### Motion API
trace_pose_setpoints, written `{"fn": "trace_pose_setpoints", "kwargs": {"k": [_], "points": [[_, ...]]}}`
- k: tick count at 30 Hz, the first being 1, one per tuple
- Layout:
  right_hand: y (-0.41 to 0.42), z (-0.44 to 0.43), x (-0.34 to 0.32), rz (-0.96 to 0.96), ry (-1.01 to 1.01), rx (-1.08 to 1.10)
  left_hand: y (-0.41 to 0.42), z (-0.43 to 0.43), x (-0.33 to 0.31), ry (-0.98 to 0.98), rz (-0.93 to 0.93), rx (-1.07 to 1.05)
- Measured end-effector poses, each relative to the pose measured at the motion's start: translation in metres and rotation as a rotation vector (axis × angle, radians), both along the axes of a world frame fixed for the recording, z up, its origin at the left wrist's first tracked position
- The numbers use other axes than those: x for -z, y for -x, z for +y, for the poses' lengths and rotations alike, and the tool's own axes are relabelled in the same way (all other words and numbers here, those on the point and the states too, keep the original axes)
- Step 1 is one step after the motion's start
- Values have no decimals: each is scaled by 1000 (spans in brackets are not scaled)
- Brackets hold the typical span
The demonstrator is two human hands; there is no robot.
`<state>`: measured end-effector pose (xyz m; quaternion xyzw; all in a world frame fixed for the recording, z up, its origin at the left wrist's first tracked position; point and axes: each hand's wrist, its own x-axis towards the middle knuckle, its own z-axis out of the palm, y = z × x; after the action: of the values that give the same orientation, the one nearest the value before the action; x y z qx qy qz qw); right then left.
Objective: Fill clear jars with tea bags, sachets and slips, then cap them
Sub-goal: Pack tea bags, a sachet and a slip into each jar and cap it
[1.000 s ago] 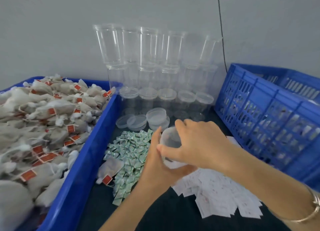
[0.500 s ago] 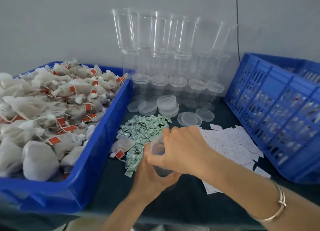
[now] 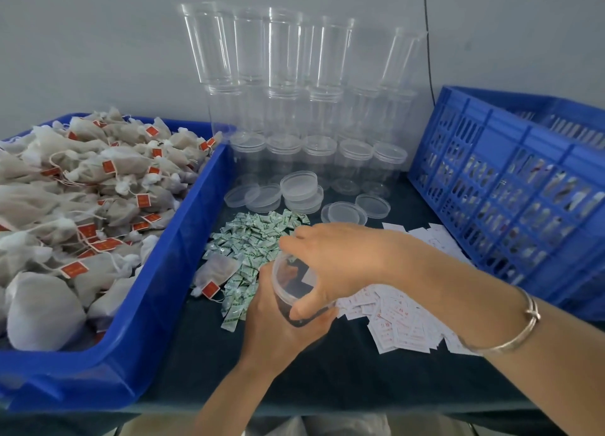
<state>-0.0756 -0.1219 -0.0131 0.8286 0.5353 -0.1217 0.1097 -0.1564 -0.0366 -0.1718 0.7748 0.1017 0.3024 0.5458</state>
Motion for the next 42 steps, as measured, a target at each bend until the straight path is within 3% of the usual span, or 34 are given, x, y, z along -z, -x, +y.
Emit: {"fn": "trace_pose_setpoints", "kwargs": {"k": [3, 8, 12, 14, 22, 29, 36, 42], "points": [[-4, 2, -12, 113, 132, -78, -1, -1, 1, -16, -13, -19], [6, 7, -18, 104, 194, -86, -2, -1, 3, -1, -32, -3], [13, 15, -22, -138, 61, 104, -1, -4, 5, 20, -10, -29], [16, 17, -17, -203, 122, 132, -1, -5, 4, 43, 5, -47], [6, 4, -25, 169, 223, -88, -2, -2, 9, 20, 4, -30], [15, 7, -11, -90, 100, 153, -1, -4, 3, 16, -30, -31], [4, 7, -34, 178, 235, -39, -1, -4, 7, 20, 21, -44], [12, 14, -21, -83, 151, 108, -1, -5, -1, -48, -51, -23]]}}
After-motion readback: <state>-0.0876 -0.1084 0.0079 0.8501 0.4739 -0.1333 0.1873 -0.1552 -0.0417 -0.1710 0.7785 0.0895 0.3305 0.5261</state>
